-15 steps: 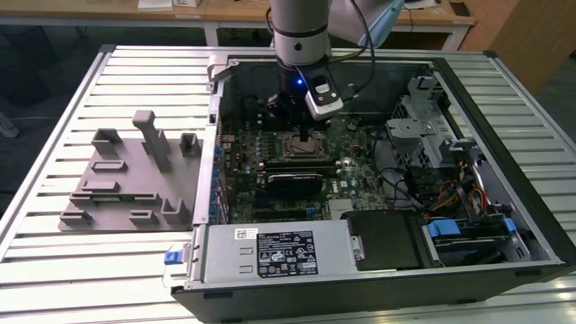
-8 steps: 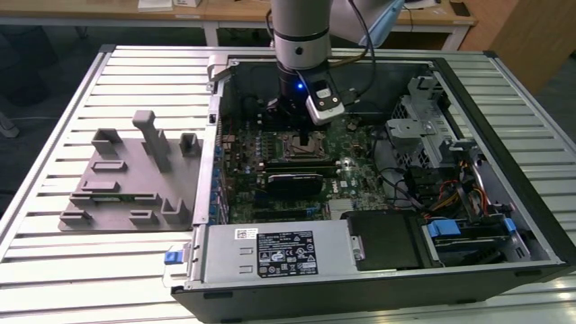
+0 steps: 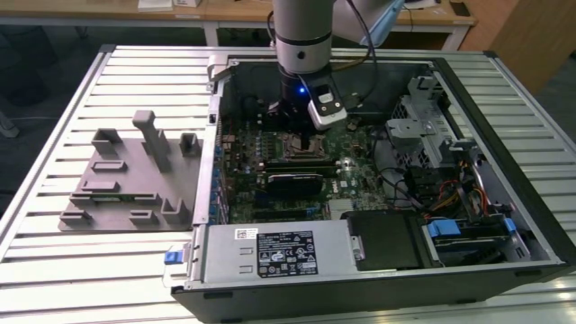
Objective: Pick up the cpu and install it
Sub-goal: 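Install the second cpu locking lever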
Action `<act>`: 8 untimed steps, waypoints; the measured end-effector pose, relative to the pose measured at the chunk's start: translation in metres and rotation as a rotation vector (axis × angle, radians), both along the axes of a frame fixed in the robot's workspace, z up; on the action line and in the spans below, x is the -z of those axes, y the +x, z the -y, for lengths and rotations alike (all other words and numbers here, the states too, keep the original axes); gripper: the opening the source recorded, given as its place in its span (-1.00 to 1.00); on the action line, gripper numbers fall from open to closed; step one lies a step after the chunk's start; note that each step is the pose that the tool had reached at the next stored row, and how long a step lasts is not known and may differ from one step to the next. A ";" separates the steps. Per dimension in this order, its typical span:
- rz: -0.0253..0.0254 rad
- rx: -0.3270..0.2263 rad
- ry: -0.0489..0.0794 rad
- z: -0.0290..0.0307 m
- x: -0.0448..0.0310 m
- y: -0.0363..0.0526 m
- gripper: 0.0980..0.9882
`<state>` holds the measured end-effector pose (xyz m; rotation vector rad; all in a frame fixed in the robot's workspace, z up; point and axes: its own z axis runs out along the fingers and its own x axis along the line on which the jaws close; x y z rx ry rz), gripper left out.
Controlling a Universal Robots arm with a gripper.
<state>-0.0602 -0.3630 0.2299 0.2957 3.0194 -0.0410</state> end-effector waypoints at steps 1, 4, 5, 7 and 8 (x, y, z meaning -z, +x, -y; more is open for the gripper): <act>-0.0008 0.000 0.000 0.0006 0.0000 0.0008 -0.98; -0.0022 0.000 0.000 0.0021 0.0000 0.0025 -0.98; -0.0024 0.000 0.000 0.0028 0.0000 0.0027 -0.98; -0.0024 0.000 0.000 0.0040 0.0000 0.0027 -0.98; -0.0024 0.000 0.000 0.0051 0.0000 0.0027 -0.98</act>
